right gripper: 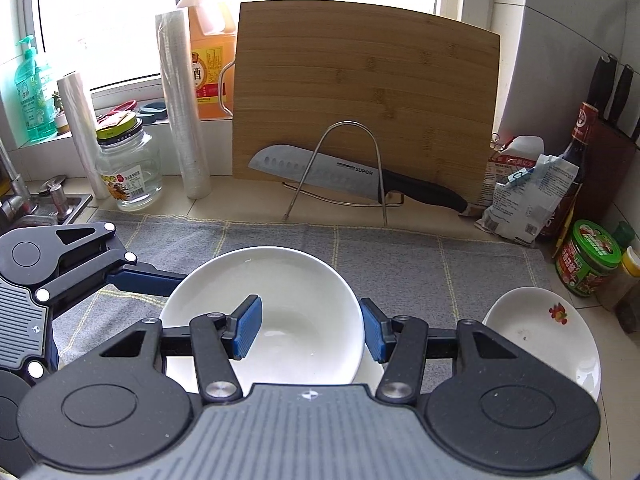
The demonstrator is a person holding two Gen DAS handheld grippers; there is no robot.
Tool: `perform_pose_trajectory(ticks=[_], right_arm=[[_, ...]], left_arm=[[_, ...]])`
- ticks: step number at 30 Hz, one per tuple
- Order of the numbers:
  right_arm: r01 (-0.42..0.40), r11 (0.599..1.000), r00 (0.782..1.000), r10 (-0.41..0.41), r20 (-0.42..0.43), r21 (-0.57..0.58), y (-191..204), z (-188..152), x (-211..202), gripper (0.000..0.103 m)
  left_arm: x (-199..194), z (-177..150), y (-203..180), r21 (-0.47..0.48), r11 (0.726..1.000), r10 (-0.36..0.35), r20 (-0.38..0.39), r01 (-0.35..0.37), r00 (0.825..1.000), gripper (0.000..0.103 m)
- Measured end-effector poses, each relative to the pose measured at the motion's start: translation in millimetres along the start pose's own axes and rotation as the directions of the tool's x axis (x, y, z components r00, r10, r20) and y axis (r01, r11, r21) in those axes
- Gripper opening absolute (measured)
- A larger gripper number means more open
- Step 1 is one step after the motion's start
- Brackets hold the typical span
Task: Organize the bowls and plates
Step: 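Lower the flower-print bowl onto the bowl stack and open the right tool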
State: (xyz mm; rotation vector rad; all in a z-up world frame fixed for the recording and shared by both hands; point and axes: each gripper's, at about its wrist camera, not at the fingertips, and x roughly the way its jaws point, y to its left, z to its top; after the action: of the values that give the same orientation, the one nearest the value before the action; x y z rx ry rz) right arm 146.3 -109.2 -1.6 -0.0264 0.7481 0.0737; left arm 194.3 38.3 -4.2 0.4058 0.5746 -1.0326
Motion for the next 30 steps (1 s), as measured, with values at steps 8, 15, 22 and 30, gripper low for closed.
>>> perform_pose_trajectory(ticks=[8, 15, 22, 30], right_arm=[[0.017, 0.999, 1.000, -0.017, -0.018, 0.043, -17.9, -10.2, 7.0, 0.058], [0.004, 0.998, 0.999, -0.001, -0.041, 0.067, -22.4, -18.6, 19.1, 0.058], [-0.008, 0.997, 0.998, 0.012, -0.061, 0.074, -24.2, -22.7, 25.7, 0.058], [-0.005, 0.997, 0.998, 0.011, -0.069, 0.077, -25.2, -25.3, 28.5, 0.058]], left_arm=[[20.8, 2.4, -5.6, 0.020, 0.999, -0.027, -0.016, 0.027, 1.000, 0.091], [31.0, -2.0, -4.5, 0.006, 0.999, -0.035, -0.054, 0.035, 0.998, 0.091], [34.4, -5.4, -3.8, -0.004, 0.999, -0.042, -0.074, 0.042, 0.996, 0.091], [39.0, -8.3, -3.6, -0.007, 0.999, -0.051, -0.085, 0.050, 0.995, 0.091]])
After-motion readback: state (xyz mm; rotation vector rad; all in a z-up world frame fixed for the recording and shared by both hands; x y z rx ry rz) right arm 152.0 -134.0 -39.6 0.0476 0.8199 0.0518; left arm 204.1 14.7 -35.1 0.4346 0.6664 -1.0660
